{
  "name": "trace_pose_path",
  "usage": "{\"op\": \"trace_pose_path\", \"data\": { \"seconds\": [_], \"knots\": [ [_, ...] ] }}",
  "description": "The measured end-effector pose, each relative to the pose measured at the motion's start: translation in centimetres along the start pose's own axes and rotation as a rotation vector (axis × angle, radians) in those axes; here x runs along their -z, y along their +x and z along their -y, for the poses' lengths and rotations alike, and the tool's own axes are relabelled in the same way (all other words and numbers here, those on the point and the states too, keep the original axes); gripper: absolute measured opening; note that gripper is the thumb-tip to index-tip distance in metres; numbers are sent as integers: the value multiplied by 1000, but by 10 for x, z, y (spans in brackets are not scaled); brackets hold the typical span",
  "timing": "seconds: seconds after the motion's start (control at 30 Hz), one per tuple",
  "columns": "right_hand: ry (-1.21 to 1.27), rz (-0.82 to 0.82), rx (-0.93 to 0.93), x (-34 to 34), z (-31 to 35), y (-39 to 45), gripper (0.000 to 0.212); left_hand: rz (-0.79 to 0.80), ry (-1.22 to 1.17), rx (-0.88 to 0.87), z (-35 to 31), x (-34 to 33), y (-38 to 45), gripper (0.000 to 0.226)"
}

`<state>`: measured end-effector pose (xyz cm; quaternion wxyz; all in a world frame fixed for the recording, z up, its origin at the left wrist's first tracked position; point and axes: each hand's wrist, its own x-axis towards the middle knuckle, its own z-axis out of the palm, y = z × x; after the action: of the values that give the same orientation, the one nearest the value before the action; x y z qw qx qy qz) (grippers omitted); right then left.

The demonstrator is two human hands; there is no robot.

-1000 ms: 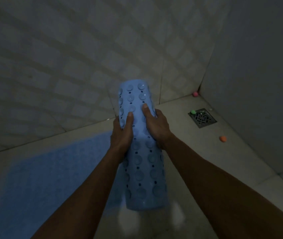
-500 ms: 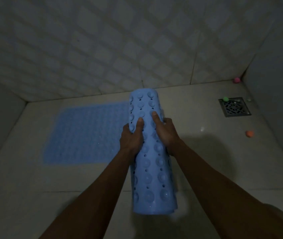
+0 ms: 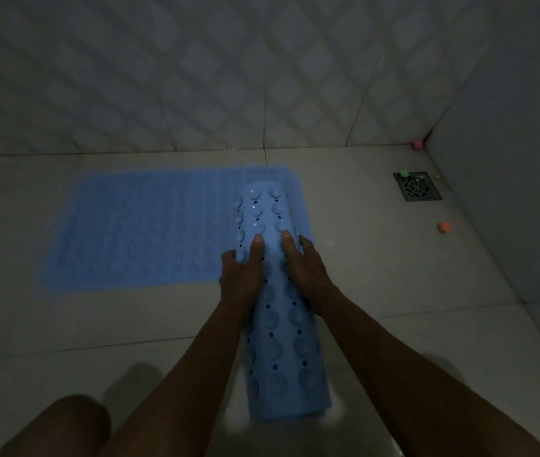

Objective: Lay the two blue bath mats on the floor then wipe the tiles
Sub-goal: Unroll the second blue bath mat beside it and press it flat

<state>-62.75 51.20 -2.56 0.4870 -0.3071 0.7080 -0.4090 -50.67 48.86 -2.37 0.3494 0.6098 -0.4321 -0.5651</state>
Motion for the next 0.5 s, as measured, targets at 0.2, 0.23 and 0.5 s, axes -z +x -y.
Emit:
{"op": "trace_pose_path", "data": {
  "seconds": [0.2,0.23,0.5],
  "knots": [
    [-53,-76,-79,-7,-28,-42,92,102,-107,95,51,5,-22,80],
    [-46,-82,-96,-7,-37,-46,95,107,-116,95,54,4,-29,71],
    [-29,-85,-132,32,-111,-59,70,82,-65,257,134,-41,-54,106]
  ]
}}
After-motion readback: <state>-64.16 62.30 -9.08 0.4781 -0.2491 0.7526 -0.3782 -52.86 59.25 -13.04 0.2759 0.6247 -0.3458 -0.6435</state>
